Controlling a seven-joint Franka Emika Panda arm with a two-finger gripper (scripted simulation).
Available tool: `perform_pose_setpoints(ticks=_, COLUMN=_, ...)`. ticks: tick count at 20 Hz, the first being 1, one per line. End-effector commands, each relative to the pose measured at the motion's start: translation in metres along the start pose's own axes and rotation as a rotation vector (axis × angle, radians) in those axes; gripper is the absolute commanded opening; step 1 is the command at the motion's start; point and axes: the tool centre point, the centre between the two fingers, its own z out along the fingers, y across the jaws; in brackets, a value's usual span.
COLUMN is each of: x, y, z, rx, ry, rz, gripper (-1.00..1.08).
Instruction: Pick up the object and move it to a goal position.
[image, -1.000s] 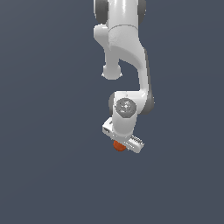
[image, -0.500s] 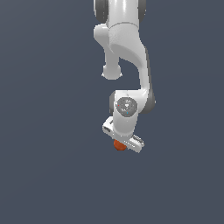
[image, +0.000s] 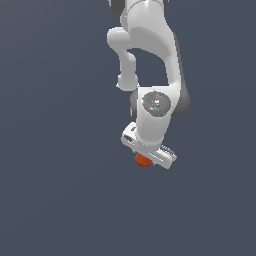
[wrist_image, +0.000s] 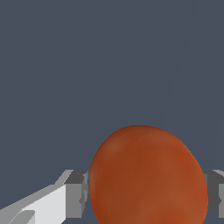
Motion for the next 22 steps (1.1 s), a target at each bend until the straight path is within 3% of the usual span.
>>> perform_pose_setpoints(ticks=1, x=-0.003, y=-0.008, z=-0.027, rx=0.002, ry=0.003, rz=0.0, gripper=-1.0)
perform_pose_setpoints(ticks=15, x=-0.023, y=-0.05, z=-0.179, rx=0.002, ry=0.004, rz=0.001, gripper=-1.0)
perform_pose_setpoints(ticks=22, x=-0.028, y=-0.066, z=-0.229, rx=0.002, ry=0.004, rz=0.001, gripper=-1.0)
